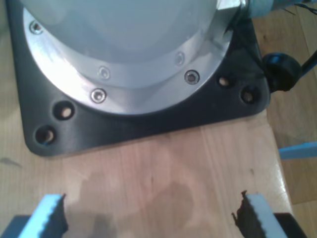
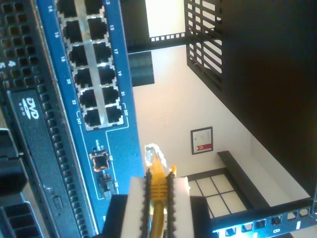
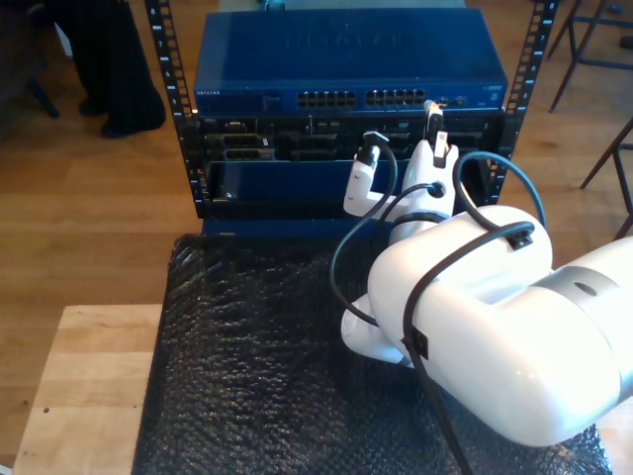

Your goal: Grab the cable and plug it in

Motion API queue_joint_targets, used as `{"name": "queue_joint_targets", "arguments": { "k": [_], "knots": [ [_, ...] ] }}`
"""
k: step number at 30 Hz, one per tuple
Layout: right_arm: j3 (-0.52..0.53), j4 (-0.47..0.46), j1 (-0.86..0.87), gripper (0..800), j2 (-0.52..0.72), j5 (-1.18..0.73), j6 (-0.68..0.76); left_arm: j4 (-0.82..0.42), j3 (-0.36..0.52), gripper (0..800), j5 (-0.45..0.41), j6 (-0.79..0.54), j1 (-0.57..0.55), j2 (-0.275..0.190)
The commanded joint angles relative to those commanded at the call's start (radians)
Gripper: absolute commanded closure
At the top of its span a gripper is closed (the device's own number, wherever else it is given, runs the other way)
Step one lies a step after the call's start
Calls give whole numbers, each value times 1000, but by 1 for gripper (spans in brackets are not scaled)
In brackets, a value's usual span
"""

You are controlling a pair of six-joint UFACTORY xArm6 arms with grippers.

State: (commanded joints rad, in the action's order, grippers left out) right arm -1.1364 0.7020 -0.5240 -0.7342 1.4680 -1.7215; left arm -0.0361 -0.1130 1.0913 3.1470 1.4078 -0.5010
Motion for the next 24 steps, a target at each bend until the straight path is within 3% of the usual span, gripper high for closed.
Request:
{"name": "queue_joint_targets", "arguments": {
  "k": [24],
  "knots": [
    [-48,0,2,800,-25,-69,-15,0,0,0,0,0,-2,-2]
  ]
}}
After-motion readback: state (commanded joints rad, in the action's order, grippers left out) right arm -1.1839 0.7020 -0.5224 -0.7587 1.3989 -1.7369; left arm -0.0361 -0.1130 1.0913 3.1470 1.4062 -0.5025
